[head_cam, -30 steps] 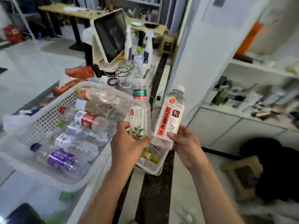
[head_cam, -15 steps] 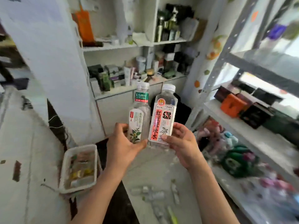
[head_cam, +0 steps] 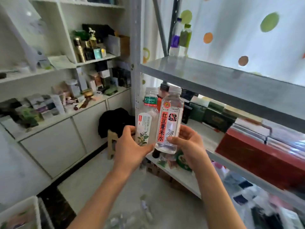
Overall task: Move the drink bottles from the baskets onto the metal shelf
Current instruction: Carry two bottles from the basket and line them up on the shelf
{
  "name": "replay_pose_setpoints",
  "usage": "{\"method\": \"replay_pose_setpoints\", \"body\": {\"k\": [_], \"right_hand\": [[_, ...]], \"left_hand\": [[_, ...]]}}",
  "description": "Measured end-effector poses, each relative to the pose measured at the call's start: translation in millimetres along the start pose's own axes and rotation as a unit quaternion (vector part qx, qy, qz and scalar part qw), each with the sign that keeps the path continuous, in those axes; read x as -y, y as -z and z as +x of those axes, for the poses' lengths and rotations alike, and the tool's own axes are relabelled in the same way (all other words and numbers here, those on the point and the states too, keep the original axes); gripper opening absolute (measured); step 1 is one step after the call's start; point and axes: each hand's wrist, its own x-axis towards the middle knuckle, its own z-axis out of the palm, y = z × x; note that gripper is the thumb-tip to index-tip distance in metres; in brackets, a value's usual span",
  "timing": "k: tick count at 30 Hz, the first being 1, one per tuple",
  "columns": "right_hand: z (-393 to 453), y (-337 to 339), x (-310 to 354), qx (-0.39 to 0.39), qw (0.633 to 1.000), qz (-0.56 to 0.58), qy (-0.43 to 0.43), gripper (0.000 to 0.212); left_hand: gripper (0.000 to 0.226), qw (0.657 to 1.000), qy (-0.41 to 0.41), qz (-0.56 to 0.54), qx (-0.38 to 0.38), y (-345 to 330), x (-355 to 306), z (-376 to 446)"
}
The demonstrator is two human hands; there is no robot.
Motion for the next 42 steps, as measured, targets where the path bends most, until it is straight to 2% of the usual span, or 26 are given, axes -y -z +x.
{"method": "replay_pose_setpoints", "body": {"k": [13,19,22,27,31,38,42], "right_hand": [[80.5,25.0,71.8,-0.091,0.989,-0.023,0.111,0.046],[133.4,14.4,101.1,-0.113,0.980,-0.072,0.148,0.036],[162.6,15.3,125.1,-0.112,0.975,-0.104,0.163,0.031],[226.1,30.0,169.7,-0.121,0.964,-0.149,0.182,0.031],[295.9,51.6,198.6,-0.118,0.963,-0.152,0.187,0.037],[415.1,89.4,231.3,-0.085,0.961,-0.193,0.179,0.037],[476.5,102.7,236.0,-0.097,0.951,-0.224,0.188,0.041]], "left_hand": [[0.068,0.992,-0.088,-0.067,0.056,-37.6,-70.7,120.4],[0.084,0.985,-0.133,-0.080,0.076,-47.5,-86.7,183.9],[0.083,0.981,-0.145,-0.100,0.086,-55.9,-97.8,221.0],[0.087,0.977,-0.183,-0.093,0.061,-76.3,-129.8,278.5],[0.080,0.977,-0.195,-0.076,0.040,-107.5,-154.1,338.0],[0.078,0.986,-0.161,-0.039,-0.009,-177.3,-180.7,438.1],[0.077,0.991,-0.129,-0.004,-0.028,-207.4,-184.7,492.0]]}}
